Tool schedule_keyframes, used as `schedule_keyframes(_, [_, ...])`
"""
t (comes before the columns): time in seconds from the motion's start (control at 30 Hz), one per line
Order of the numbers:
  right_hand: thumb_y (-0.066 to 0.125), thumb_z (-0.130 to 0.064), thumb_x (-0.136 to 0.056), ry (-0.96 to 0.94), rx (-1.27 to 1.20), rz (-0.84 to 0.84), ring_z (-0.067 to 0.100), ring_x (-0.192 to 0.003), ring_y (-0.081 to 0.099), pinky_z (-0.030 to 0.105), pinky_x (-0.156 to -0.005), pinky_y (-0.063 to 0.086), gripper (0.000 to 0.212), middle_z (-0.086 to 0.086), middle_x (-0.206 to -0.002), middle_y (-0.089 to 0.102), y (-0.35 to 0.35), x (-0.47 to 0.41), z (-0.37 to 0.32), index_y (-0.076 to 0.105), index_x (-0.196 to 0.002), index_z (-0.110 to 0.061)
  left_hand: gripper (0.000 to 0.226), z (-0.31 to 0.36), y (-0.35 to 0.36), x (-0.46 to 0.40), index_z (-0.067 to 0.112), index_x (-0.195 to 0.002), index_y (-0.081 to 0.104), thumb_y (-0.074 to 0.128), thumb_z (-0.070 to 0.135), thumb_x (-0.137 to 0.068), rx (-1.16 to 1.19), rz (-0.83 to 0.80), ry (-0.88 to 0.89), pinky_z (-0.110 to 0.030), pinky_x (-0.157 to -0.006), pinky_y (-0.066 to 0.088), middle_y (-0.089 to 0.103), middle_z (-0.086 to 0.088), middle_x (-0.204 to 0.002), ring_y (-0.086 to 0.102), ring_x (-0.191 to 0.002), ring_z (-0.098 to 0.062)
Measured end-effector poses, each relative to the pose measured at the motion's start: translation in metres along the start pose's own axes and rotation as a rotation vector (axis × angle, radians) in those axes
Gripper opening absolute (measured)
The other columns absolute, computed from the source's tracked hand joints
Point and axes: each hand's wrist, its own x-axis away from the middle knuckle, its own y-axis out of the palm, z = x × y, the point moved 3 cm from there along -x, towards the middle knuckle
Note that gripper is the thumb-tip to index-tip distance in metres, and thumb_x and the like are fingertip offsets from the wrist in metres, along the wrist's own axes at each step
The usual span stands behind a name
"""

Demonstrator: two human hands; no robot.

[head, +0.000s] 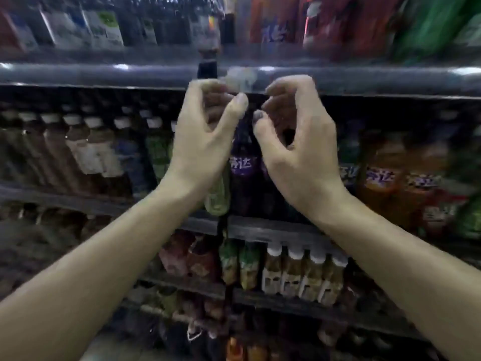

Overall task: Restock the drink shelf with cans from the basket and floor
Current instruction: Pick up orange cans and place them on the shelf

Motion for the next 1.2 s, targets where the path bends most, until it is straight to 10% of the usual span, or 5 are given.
schedule_keyframes(0.4, [0.062,-0.022,-0.100,0.775,-0.120,-0.535,0.009,-0.082,0.061,0.015,-0.064,0.050,0.020,-0.003,-0.099,0.062,0.151,0.250,0.058,0.054,-0.119,-0.023,0.012,-0.183,-0.103,0.237,0.022,-0.115,0.055,0.060,0.027,-0.106,-0.281,-0.047,-0.710,-0.005,-0.074,0.046,0.064,0.009,-0.106,0.061,-0.090,0.005])
schedule_keyframes(0.73, [0.070,-0.028,-0.094,1.429,0.078,-0.641,0.024,-0.092,0.063,0.038,-0.089,0.049,0.038,-0.004,-0.085,0.062,0.269,0.471,0.121,0.053,-0.124,-0.012,0.046,-0.356,-0.198,0.381,0.012,-0.132,0.047,0.074,0.017,-0.095,-0.375,-0.372,-1.111,-0.031,-0.092,0.054,0.061,-0.005,-0.115,0.059,-0.090,-0.009])
schedule_keyframes(0.87, [0.077,-0.034,-0.082,1.671,0.146,-0.551,0.036,-0.104,0.067,0.043,-0.091,0.052,0.041,0.019,-0.113,0.070,0.300,0.585,0.153,0.054,-0.111,-0.017,0.067,-0.426,-0.220,0.443,0.008,-0.150,0.037,0.074,0.013,-0.094,-0.373,-0.487,-1.241,-0.028,-0.092,0.043,0.054,-0.006,-0.130,0.056,-0.114,-0.022])
schedule_keyframes(1.2, [0.086,-0.039,-0.067,1.947,0.179,-0.645,0.021,-0.095,0.064,0.029,-0.075,0.053,0.062,0.004,-0.109,0.069,0.384,0.898,0.284,0.061,-0.116,-0.010,0.096,-0.669,-0.199,0.670,0.016,-0.161,0.025,0.084,0.016,-0.085,-0.384,-0.621,-1.402,-0.043,-0.108,0.049,0.043,-0.014,-0.157,0.049,-0.139,-0.032])
